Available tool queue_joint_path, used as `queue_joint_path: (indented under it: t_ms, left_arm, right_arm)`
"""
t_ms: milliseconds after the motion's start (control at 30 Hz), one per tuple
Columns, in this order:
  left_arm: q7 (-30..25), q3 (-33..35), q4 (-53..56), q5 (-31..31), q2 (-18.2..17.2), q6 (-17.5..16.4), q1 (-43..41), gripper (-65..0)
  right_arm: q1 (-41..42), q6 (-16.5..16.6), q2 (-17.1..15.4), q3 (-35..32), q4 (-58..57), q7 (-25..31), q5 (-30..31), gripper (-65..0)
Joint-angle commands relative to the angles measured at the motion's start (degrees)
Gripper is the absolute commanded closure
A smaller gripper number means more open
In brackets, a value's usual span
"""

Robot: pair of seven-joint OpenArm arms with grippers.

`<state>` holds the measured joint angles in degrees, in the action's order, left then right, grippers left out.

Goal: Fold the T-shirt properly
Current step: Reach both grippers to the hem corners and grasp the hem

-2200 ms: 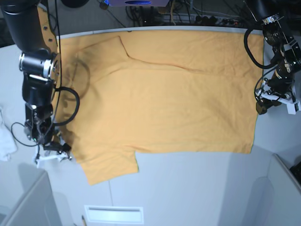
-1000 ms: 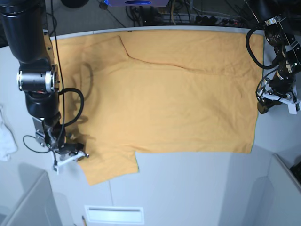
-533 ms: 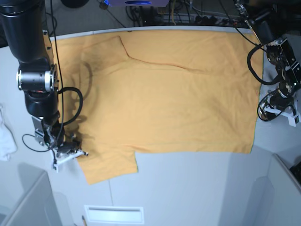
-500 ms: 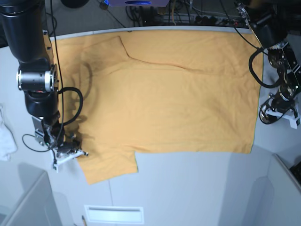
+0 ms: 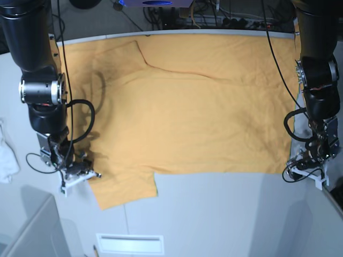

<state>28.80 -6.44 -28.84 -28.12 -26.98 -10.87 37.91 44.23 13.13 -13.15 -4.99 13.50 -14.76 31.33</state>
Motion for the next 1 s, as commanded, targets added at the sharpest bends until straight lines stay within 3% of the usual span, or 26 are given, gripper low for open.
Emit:
queue_joint_path:
  t_ms: [0,200,367,733,800,933,967]
  left_arm:
    - [-2.4,2.4,1.4,-0.3,-1.1,-0.2,3.0,-43.9]
    - [-8.7,12.2,11.7,-0.6,0.8,-0.8,8.0,-44.1]
    - [-10.4,12.5,12.7,-0.6,3.6,-3.8,7.8,-44.1]
    - [-10.3,12.5,13.4,-0.6,5.0,-3.8,6.0,-42.3]
    - [-10.3,12.5,13.3,-0.7,5.0,-3.8,5.5,-35.2]
    - [-10.6,12.5,13.1,-0.7,5.0,-3.9,3.9,-3.3]
    - [-10.6,12.4,12.5,-0.7,5.0,-3.9,3.6,0.0]
  right_arm:
    - [1.7,0.2,-0.4,-0.1,0.5,-0.3,0.0,0.0]
    - [1.7,0.2,-0.5,-0.1,0.5,-0.4,0.0,0.0]
    - [1.7,0.2,-0.5,-0.1,0.5,-0.4,0.0,0.0]
    - [1.7,0.2,-0.6,-0.1,0.5,-0.4,0.0,0.0]
    - [1.4,0.2,-0.6,-0.1,0.5,-0.3,0.0,0.0]
    - [1.4,0.2,-0.6,0.0,0.5,-0.2,0.0,0.0]
    - [1.4,0.2,-0.6,0.0,0.5,-0.2,0.0,0.0]
